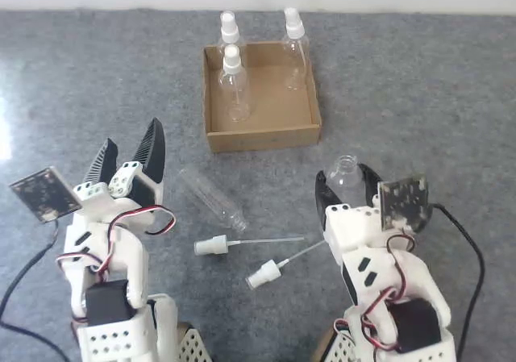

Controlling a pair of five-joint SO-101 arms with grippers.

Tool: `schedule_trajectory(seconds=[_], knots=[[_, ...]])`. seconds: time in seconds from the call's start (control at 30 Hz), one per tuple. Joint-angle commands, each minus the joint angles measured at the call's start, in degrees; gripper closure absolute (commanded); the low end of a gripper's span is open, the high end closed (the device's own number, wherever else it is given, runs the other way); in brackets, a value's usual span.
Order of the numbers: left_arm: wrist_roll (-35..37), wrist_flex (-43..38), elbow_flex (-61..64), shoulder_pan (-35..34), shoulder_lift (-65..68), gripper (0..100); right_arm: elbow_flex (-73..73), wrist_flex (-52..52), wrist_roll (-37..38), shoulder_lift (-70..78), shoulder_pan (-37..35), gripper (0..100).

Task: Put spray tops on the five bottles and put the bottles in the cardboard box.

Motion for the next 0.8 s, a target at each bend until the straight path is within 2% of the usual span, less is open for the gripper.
schedule_trajectory(seconds=[0.0, 0.4, 0.53, 0.77], knots=[[-0.5, -1.8, -3.1, 0.3, -1.1, 73, 1.3, -3.6, -0.1, -2.9, -0.2, 98.2], [-0.7, -2.5, -3.5, -0.2, -1.1, 73, 10.5, -13.8, -0.1, -2.4, 0.1, 98.2], [-2.9, -2.8, -3.4, 0.2, -1.1, 73, 12.5, -16.4, -0.1, -2.4, 0.7, 98.2], [-4.2, -2.5, -5.5, 0.3, -1.1, 73, 16.5, -24.0, -0.4, -2.5, 10.2, 98.2]])
